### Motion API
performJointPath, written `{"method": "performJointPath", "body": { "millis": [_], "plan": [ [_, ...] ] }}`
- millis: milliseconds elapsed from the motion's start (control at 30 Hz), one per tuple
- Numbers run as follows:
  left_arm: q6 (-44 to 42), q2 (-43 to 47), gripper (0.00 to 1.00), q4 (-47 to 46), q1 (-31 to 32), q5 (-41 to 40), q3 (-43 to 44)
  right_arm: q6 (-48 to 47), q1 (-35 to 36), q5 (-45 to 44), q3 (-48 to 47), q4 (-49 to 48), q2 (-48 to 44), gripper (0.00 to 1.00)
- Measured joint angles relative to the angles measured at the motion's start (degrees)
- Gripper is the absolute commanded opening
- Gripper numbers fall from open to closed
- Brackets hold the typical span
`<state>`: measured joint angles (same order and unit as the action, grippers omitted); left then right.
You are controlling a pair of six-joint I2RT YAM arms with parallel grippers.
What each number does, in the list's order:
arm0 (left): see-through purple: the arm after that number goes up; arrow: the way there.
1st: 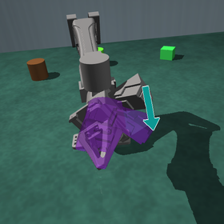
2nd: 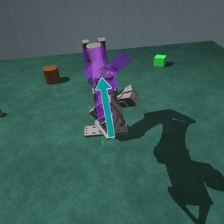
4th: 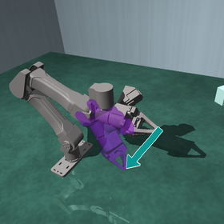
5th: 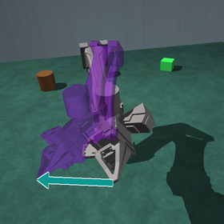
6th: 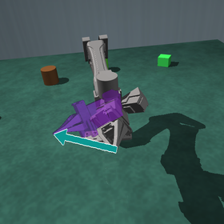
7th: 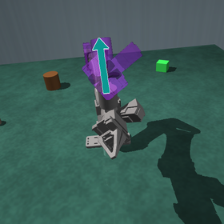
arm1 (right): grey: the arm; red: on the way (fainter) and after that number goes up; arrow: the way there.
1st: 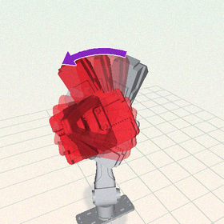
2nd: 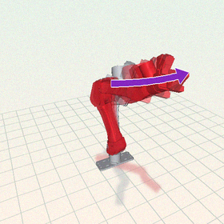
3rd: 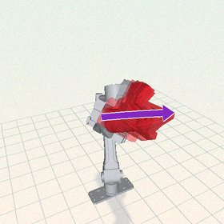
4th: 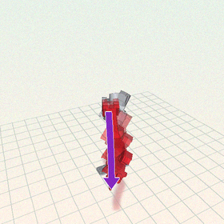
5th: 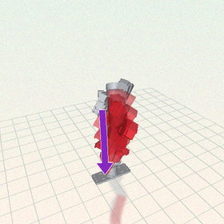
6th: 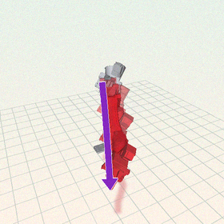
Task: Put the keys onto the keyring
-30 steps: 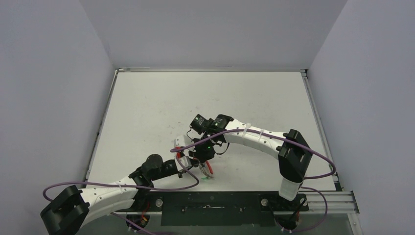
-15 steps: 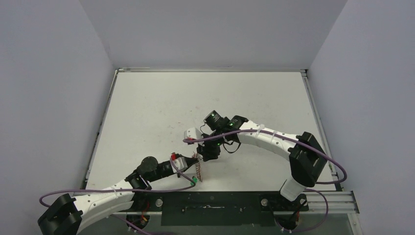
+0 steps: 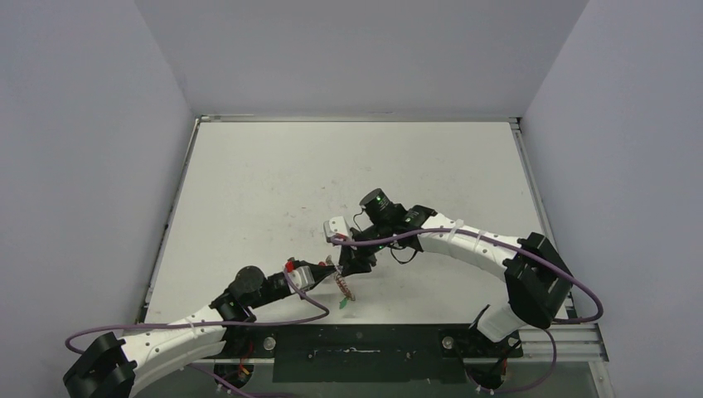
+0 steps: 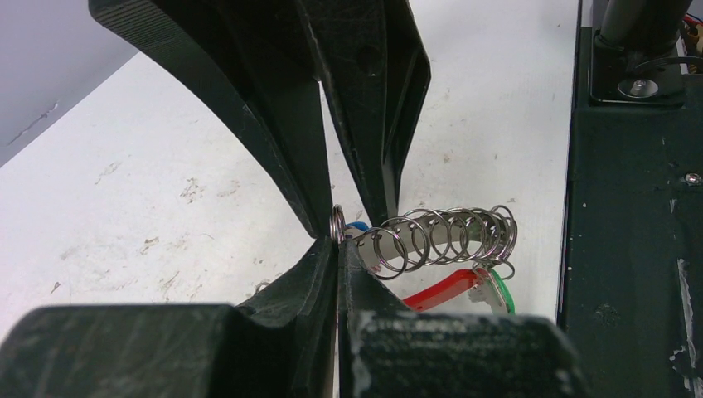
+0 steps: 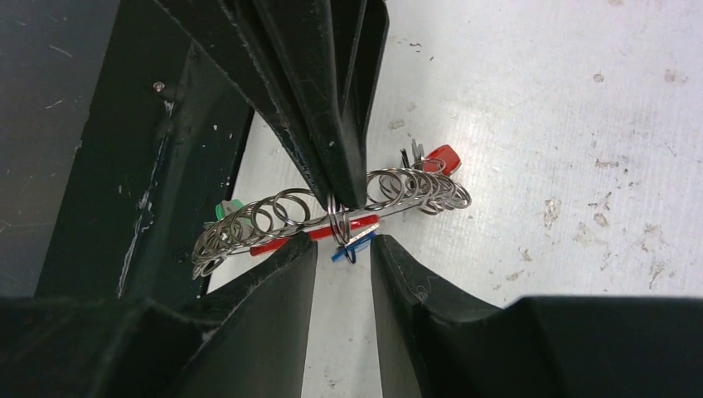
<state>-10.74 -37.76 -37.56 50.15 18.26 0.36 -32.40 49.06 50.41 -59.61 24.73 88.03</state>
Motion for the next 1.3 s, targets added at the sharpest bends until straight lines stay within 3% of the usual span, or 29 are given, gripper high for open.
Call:
{"method": "performJointPath", "body": {
  "millis": [133,267,367,567,667,800,1300],
  "plan": [
    [0.00,0.22,0.00,0.00,0.00,0.00,0.00,0.00,-0.07,1.62,1.36,-2.49,-0.55,0.16],
    [0.00,0.33,0.00,0.00,0.00,-0.02,0.00,0.11,-0.68,2.21,1.51,-3.69,-0.55,0.12],
    [-0.02,0.52,0.00,0.00,0.00,-0.26,0.00,0.20,-0.76,2.60,1.53,-4.13,-0.55,0.00],
    [0.00,0.66,0.01,0.00,0.00,-0.92,0.00,0.50,-1.09,2.78,1.55,-4.13,-0.57,0.00],
    [0.00,0.63,0.16,0.00,0.00,-1.16,0.00,0.74,-1.09,2.60,1.55,-3.98,-0.57,0.00],
    [-0.42,1.14,0.23,0.02,0.00,-1.60,0.00,0.66,-1.07,1.09,-0.83,1.09,0.00,0.00],
    [-2.49,4.24,0.24,5.49,0.00,-4.39,0.09,-2.54,6.29,-18.60,-16.24,24.94,7.23,0.00]
  ]
}}
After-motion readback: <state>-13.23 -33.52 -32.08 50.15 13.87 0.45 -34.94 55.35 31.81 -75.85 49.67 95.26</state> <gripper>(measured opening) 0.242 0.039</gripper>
